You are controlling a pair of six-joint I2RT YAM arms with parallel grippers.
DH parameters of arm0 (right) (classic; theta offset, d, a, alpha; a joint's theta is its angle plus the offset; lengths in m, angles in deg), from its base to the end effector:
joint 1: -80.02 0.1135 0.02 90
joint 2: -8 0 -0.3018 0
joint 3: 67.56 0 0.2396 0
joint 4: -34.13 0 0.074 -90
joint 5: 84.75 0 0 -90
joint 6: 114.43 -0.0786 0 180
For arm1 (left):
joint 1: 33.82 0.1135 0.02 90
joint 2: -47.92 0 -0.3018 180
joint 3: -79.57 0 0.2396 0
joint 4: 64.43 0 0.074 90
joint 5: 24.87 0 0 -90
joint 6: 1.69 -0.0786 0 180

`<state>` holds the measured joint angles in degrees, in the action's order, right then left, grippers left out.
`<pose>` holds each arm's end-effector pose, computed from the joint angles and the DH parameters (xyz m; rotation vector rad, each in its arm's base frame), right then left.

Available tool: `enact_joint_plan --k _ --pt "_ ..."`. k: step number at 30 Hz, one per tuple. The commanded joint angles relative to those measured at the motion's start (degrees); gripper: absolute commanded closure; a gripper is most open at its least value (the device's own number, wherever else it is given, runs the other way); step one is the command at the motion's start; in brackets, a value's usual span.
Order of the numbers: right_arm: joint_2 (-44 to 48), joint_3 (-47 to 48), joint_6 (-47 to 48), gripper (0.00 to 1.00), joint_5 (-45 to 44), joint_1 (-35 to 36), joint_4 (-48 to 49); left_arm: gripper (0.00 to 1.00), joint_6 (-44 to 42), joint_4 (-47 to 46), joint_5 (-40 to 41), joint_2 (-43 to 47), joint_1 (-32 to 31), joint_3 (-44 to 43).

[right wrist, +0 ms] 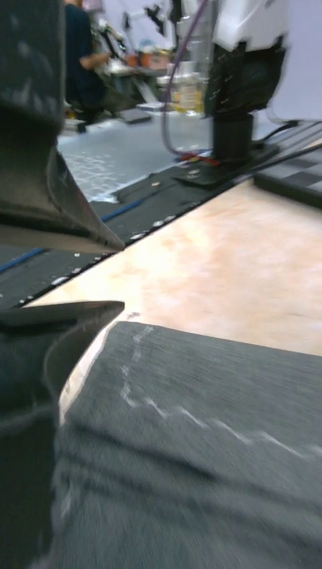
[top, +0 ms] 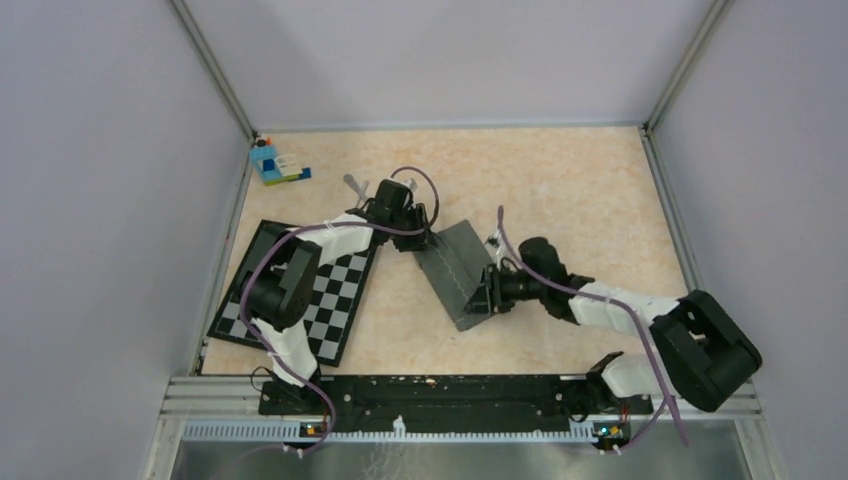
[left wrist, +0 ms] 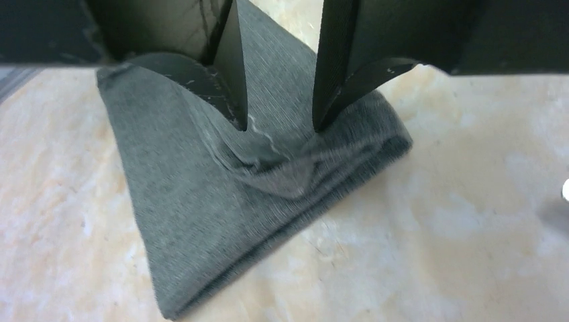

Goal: Fold the napkin into a case and place the utensils inside
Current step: Smooth out the 2/3-rectangle-folded napkin at the center of the board.

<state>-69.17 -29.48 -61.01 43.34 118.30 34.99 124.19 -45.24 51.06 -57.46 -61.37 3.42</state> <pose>0.1628 0.1903 0.1726 -0.4457 2.4379 1.3909 0.3536 -0.2060 0.1751 -0.0658 2.5420 -0.7736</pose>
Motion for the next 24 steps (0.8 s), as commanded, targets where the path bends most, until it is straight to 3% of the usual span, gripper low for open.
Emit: enact_joint_plan --k 1,5,7,8,16,21,24 --pt "4.71 7.61 6.71 0.63 -2.82 -9.94 -12.96 0.49 -5.09 7.84 -3.85 8.29 -0.58 -3.40" --pt "-0.93 12.14 9.88 0.61 -3.10 -13.54 -15.26 0.39 -5.94 10.53 -7.49 13.26 -2.47 -2.34" --pt "-3.61 13.06 9.72 0.60 -3.87 -13.51 -13.91 0.27 -6.08 11.40 -8.58 15.49 -3.82 -0.85" --pt "-4.64 13.40 9.76 0.60 -4.72 -13.50 -13.72 0.25 -6.09 12.26 -8.61 16.28 -4.66 -0.27" --pt "-10.22 11.74 9.69 0.62 -9.56 -10.44 -10.09 0.25 -3.72 13.42 -6.03 25.72 -9.11 8.76" --pt "-10.81 8.60 -0.84 0.73 -7.41 -1.64 -0.26 0.26 -3.01 14.88 -3.66 30.54 -9.28 11.57" --pt "-6.98 7.31 -6.14 0.73 -3.68 -1.31 3.53 0.24 -2.78 15.87 -2.70 31.45 -10.67 11.48"
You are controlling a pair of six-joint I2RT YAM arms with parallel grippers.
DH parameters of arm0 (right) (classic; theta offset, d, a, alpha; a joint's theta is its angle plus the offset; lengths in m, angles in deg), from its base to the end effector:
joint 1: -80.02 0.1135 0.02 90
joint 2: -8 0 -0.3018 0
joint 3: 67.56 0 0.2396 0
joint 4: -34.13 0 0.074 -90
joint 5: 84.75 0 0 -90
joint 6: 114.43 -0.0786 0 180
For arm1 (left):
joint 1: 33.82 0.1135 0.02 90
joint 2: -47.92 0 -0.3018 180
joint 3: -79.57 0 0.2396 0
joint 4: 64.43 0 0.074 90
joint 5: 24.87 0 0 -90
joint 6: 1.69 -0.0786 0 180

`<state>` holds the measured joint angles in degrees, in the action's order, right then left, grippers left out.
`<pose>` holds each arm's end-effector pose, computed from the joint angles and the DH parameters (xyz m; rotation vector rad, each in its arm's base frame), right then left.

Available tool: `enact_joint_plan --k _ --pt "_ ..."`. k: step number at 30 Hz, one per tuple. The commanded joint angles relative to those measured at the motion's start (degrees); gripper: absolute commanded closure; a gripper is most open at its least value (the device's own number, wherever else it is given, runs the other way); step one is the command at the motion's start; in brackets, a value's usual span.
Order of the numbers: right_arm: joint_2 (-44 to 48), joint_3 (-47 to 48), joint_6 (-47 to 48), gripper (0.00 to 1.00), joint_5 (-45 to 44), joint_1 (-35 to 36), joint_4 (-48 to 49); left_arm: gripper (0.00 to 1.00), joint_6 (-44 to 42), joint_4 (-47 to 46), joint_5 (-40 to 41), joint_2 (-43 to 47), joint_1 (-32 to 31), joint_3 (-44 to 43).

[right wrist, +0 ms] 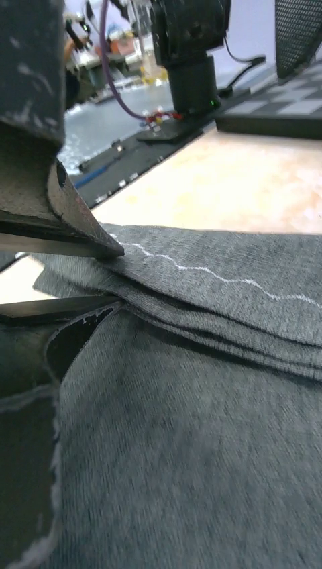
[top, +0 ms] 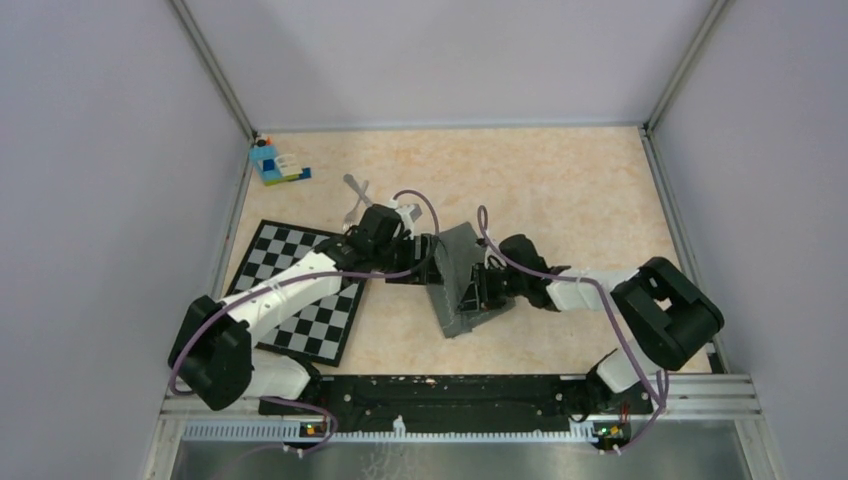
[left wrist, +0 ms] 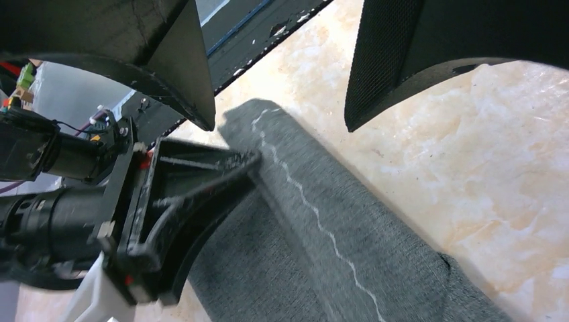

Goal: Fold the napkin into a case and place the utensils inside
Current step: Smooth out the 2/3-rectangle-folded napkin at the center of the board.

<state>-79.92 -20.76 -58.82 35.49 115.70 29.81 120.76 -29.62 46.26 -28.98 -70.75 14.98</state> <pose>0.2118 0.2008 0.1564 -0.3111 2.5473 1.1642 0.2139 -0.1926 0.2476 0.2663 2.5450 -0.9196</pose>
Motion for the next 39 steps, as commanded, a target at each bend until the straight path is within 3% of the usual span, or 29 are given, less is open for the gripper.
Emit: enact_joint_plan --k 1,4,7,10,13,16,21,24,27,32,39 --pt "6.53 -0.79 -7.25 0.70 2.70 0.80 5.39 0.23 1.22 0.30 2.83 2.71 -2.53 -0.41" --pt "14.94 3.59 -1.97 0.49 -10.78 -3.84 -15.49 0.16 5.52 0.41 8.71 0.07 -9.58 -2.84" --pt "20.08 4.06 1.04 0.34 -17.01 -14.13 -23.33 0.17 10.59 4.48 17.35 -5.52 -16.71 -8.09" --pt "19.77 4.83 5.76 0.33 -13.36 -21.31 -25.88 0.21 14.78 5.16 20.70 -10.82 -20.06 -11.54" --pt "16.24 4.26 7.22 0.35 -6.20 -22.01 -24.71 0.24 16.19 2.55 20.45 -12.97 -21.83 -12.97" --pt "14.83 1.86 7.51 0.37 0.55 -22.06 -20.96 0.20 17.81 0.03 21.57 -10.27 -22.38 -10.27" --pt "25.03 -0.78 8.51 0.36 -5.05 -20.38 -22.19 0.15 19.95 1.31 27.30 -2.55 -22.03 -4.12" --pt "28.67 -0.67 6.94 0.33 -1.81 -16.38 -22.78 0.13 20.17 0.66 29.79 3.05 -21.39 -0.52" --pt "27.24 -2.55 0.20 0.32 4.98 -11.00 -17.17 0.10 19.81 0.69 32.24 8.52 -19.33 2.10" --pt "22.85 -7.96 -12.86 0.24 7.13 -2.57 -0.70 0.07 17.79 0.89 31.09 15.33 -14.70 4.12" --pt "13.29 -8.30 -14.12 0.22 5.83 1.48 3.49 0.07 16.74 0.90 29.27 17.97 -13.20 5.52"
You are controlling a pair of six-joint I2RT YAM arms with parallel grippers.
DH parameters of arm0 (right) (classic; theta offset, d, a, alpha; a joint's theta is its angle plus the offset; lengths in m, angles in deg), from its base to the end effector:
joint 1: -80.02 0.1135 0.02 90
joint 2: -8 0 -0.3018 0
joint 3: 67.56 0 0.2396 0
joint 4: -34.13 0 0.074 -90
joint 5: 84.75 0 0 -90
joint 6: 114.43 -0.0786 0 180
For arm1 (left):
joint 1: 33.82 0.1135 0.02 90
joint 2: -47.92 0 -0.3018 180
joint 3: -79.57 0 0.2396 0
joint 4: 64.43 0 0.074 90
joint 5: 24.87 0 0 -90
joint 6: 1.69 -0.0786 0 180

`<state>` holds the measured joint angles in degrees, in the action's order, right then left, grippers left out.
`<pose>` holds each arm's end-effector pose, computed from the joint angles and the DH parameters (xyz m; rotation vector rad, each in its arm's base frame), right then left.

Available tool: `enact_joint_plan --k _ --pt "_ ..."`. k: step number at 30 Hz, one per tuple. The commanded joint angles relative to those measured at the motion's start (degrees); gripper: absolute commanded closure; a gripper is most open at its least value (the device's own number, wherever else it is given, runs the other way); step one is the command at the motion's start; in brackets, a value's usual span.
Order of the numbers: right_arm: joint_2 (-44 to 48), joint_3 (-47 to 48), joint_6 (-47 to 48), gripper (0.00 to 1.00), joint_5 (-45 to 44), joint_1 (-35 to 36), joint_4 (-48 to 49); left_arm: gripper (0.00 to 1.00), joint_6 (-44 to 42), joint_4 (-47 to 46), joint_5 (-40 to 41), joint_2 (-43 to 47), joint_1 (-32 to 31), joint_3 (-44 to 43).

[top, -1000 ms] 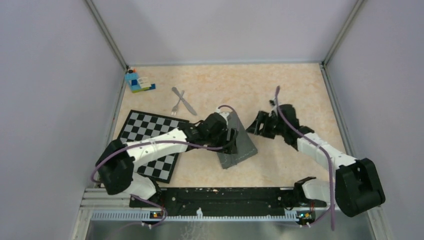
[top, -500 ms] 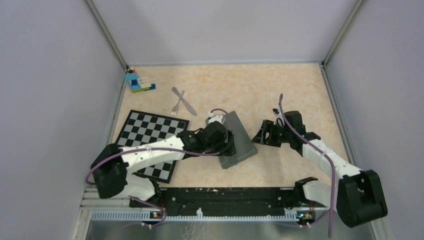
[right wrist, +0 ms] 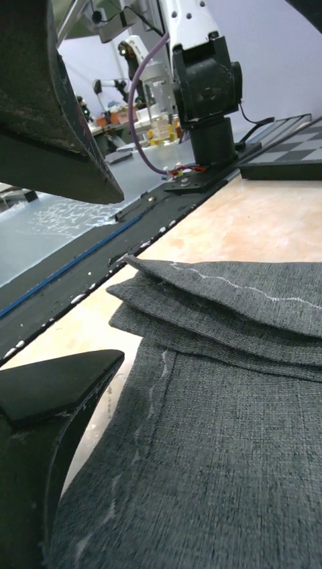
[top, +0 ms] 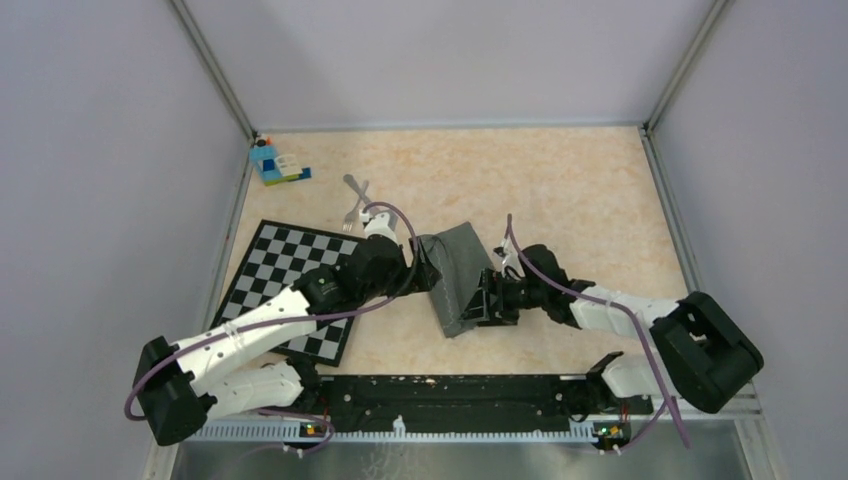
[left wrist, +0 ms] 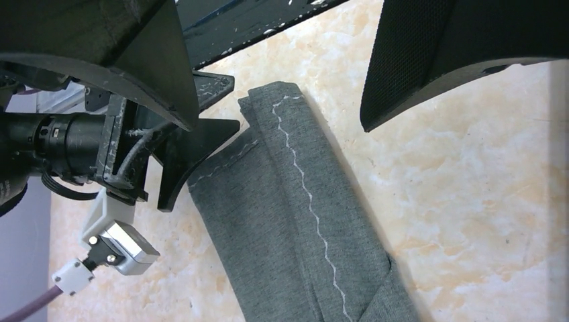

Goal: Fold the napkin into a case and place the utensils inside
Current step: Smooth out the 2/3-rectangle-folded napkin at the center of the board.

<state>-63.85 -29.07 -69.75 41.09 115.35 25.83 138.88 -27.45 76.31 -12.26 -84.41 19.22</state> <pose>0.1602 0.1700 0.1770 -0.1463 2.5659 1.3657 0.1581 -0.1684 0.2855 -0.1125 2.3050 -0.7482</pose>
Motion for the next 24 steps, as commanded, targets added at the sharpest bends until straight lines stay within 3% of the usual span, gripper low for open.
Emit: enact_joint_plan --k 1,15,20,24 --pt "-3.11 -0.40 -3.27 0.22 -0.17 1.99 7.95 0.07 -1.41 -1.38 -0.99 1.36 0.61 1.45" --pt "-9.57 0.75 -4.63 0.37 -1.11 3.46 12.66 0.06 -2.87 -3.49 -3.36 1.45 2.10 1.33" --pt "-10.13 2.13 -4.44 0.56 -1.63 3.43 12.47 0.07 -2.92 -3.06 -3.26 2.12 2.49 1.43" --pt "-9.94 3.26 -3.34 0.84 -2.57 3.43 10.49 0.06 -3.13 -3.00 -3.31 2.28 2.64 1.35"
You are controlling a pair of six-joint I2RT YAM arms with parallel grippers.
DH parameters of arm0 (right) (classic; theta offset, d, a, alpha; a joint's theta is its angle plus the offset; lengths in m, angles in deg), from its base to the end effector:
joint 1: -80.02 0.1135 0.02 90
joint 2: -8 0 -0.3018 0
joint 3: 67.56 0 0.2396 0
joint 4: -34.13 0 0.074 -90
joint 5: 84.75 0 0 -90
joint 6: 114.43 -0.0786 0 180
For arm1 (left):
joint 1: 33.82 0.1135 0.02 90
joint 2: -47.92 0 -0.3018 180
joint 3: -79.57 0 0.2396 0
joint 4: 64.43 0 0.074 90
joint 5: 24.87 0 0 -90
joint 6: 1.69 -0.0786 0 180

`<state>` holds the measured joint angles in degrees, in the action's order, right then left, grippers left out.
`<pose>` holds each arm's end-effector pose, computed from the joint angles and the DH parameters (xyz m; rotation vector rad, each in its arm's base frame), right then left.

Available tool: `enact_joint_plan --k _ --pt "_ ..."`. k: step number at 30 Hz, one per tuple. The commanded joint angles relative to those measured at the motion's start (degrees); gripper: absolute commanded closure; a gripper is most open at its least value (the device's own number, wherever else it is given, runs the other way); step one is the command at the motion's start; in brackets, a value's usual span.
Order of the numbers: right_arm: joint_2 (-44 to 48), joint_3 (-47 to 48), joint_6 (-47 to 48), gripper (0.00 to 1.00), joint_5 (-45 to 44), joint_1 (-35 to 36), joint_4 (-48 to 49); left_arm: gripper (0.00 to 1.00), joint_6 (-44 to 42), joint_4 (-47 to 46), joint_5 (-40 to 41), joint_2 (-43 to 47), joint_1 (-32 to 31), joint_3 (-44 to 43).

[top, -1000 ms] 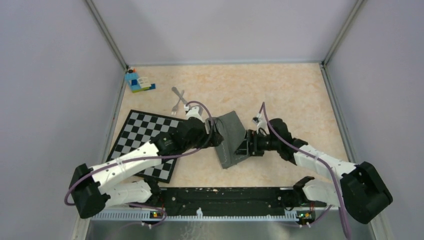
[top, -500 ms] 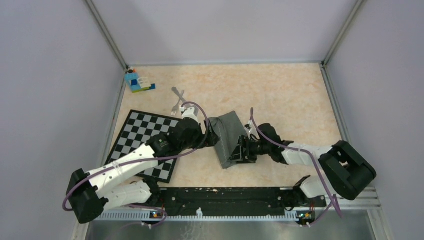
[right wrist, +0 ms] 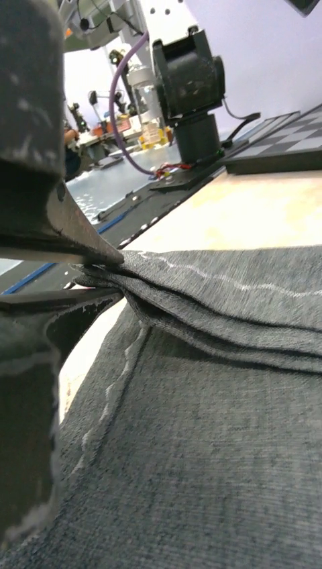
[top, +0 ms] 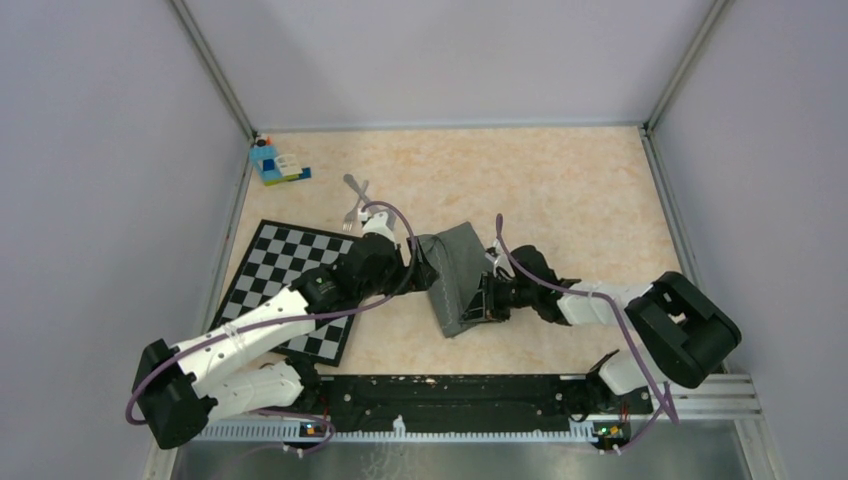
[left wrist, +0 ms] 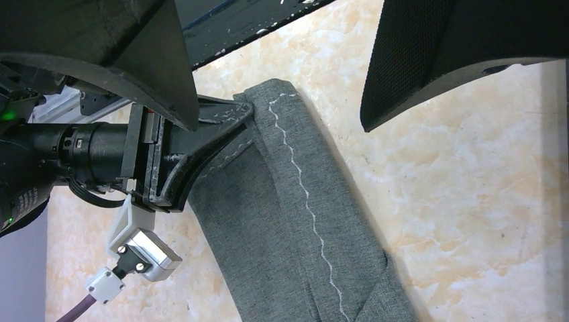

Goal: Fold the napkin into a case and place the utensils inside
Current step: Smooth out the 2/3-rectangle-folded napkin at the center of the board.

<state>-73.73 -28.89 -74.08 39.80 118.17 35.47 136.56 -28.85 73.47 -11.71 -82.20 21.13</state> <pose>0.1732 0.1927 0.1562 -0.0995 2.6088 1.3829 0.1603 -0.1633 0.2781 -0.0819 2.3146 -0.7539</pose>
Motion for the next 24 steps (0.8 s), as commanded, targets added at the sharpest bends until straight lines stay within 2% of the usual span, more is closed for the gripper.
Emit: enact_joint_plan --k 1,3,4,9,17,20,24 --pt "0.14 3.36 1.57 0.90 -1.69 0.61 0.09 0.07 -0.93 -1.57 -0.50 1.66 0.52 -0.57" --pt "1.00 4.31 3.26 0.99 -3.76 0.61 -2.63 0.06 -1.01 -1.57 -0.64 1.67 0.61 -0.54" --pt "1.55 4.74 4.43 1.00 -5.00 0.61 -4.29 0.06 -1.05 -1.61 -0.75 1.52 0.61 -0.57" --pt "4.04 7.23 9.75 1.00 -10.68 -0.06 -12.46 0.06 -0.97 -2.74 -1.68 0.88 0.81 0.14" --pt "6.59 6.99 14.18 1.00 -15.82 -1.07 -17.72 0.09 -0.80 -9.06 -6.63 -6.08 1.20 1.35" --pt "8.37 6.75 15.57 1.00 -17.69 -1.07 -18.72 0.18 -0.94 -12.18 -9.82 -10.32 3.37 0.94" --pt "8.77 6.82 16.53 1.00 -18.27 -1.07 -18.40 0.36 -2.03 -16.28 -15.41 -17.73 7.92 -0.43"
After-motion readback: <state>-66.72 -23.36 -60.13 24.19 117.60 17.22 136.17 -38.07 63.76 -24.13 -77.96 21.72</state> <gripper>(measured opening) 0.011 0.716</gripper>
